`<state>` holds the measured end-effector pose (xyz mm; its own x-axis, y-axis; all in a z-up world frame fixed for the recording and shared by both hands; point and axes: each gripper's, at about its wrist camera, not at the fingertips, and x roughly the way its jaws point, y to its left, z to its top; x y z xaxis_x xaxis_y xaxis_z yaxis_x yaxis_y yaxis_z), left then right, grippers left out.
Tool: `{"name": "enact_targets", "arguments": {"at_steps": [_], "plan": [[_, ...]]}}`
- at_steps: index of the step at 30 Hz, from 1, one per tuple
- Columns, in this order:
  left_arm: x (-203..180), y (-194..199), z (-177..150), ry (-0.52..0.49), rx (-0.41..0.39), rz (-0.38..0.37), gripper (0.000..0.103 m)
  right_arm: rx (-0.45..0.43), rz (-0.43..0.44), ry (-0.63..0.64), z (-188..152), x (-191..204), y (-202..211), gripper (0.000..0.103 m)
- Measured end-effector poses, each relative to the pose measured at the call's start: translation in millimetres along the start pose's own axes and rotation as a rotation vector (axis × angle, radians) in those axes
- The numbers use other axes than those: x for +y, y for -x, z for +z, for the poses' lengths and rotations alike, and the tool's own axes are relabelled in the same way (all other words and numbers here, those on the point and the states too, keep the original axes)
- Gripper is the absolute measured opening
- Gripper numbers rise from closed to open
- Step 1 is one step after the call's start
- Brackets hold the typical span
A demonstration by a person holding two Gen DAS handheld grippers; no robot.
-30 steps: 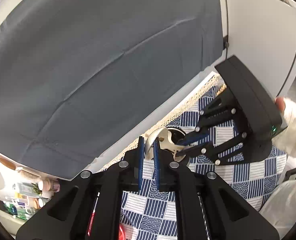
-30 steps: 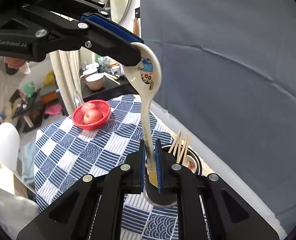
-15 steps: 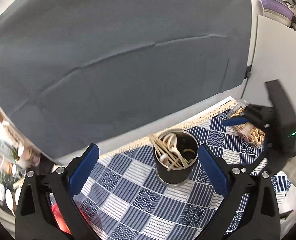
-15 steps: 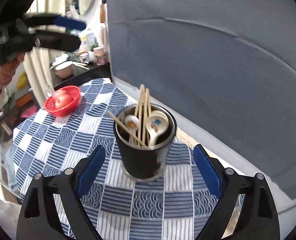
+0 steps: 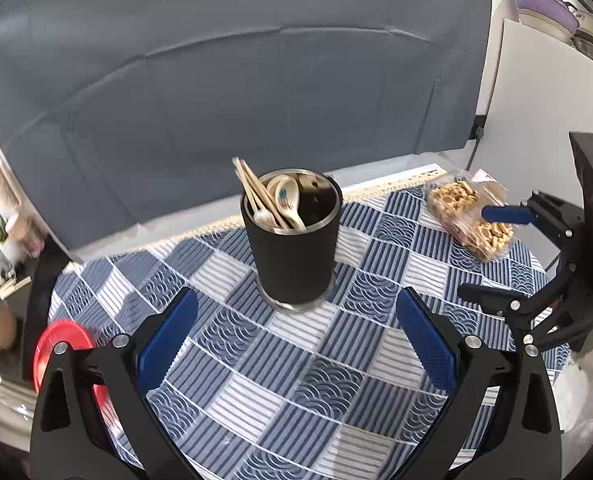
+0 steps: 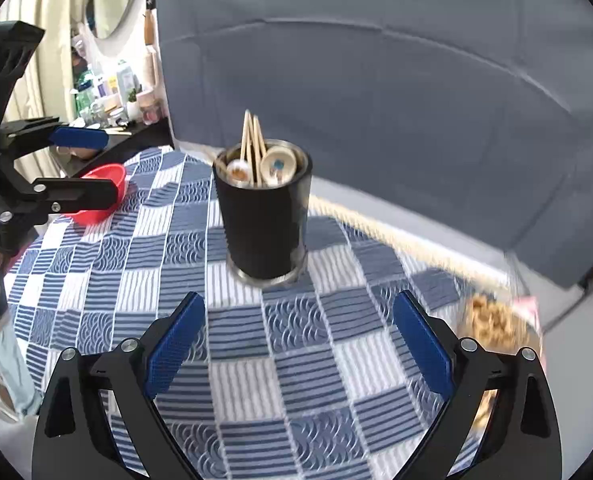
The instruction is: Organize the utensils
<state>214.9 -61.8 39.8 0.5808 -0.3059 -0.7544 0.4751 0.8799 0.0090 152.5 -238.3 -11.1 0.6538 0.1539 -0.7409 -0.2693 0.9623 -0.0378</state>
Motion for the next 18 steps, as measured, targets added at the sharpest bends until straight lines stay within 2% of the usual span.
{"name": "enact_targets", "arguments": {"at_steps": [4, 6, 9, 12, 14, 18], "plan": [[-1, 8, -20, 0.060, 0.029, 0.031, 0.097, 0.035, -0.025, -0.020, -16, 9, 6, 0.092], [-1, 15, -32, 0.089, -0.001, 0.038, 0.097, 0.038, -0.020, -0.031, -27, 15, 12, 0.092], [-3, 23, -60, 0.111, 0.007, 0.102, 0.097, 0.063, -0.005, -0.043, -43, 25, 15, 0.092], [-5, 28, -81, 0.131, 0.035, 0.082, 0.097, 0.059, -0.013, -0.069, -55, 32, 23, 0.092], [-8, 31, -91, 0.151, 0.054, 0.081, 0.097, 0.074, 0.018, -0.085, -61, 35, 27, 0.092], [-15, 43, -109, 0.189, 0.072, 0.205, 0.097, 0.071, 0.021, -0.131, -68, 36, 39, 0.092]]}}
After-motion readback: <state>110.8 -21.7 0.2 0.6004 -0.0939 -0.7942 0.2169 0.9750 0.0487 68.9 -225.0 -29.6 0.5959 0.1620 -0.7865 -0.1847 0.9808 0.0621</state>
